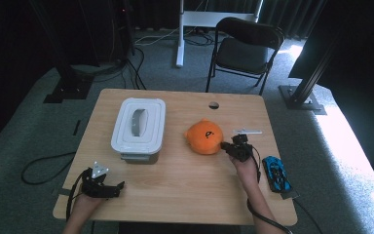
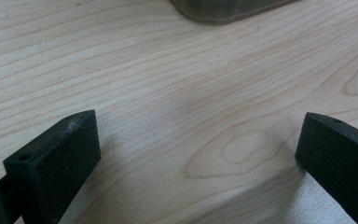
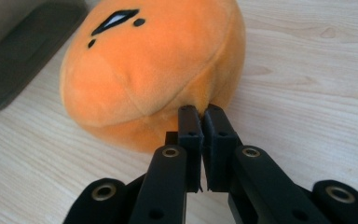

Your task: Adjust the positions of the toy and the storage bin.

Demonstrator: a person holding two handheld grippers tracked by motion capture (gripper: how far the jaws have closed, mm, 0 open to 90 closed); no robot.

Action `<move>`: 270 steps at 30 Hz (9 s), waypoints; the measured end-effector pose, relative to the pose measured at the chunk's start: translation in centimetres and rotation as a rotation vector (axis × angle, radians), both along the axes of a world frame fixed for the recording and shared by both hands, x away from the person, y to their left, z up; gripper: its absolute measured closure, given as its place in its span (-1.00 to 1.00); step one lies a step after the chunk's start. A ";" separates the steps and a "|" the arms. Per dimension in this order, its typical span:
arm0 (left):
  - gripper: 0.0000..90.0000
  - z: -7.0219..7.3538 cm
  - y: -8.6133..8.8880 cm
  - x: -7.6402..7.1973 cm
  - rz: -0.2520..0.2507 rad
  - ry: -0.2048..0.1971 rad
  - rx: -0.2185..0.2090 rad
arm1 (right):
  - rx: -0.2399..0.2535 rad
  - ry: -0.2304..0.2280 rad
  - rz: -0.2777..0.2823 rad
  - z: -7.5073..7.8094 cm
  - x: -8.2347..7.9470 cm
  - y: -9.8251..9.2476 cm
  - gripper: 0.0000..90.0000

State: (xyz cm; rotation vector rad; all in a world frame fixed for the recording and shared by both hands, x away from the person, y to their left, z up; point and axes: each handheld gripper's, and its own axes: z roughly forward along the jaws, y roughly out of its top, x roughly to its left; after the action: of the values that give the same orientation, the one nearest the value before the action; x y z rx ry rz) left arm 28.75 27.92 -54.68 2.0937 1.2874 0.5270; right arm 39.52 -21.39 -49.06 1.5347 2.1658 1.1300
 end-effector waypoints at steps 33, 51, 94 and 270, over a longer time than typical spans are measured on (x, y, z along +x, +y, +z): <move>-0.99 0.0 0.0 0.0 0.000 0.000 0.000 | 0.059 0.044 0.028 0.2 -2.1 1.3 0.12; -0.99 0.0 0.0 0.0 0.000 0.000 0.000 | 0.063 0.028 -0.101 -1.2 -0.4 2.6 0.86; -0.99 0.0 0.0 0.0 0.000 0.000 0.001 | 0.105 0.027 -0.018 1.6 -2.0 2.0 0.28; -0.99 0.2 -0.5 -0.1 0.085 0.016 0.007 | -0.214 -0.117 -0.141 2.1 4.2 -6.8 -0.73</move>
State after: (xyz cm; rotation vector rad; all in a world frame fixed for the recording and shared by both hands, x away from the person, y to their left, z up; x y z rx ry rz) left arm 28.60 27.39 -54.52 2.0596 1.3903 0.5531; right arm 43.70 -28.21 -46.93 1.4633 1.9944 0.8882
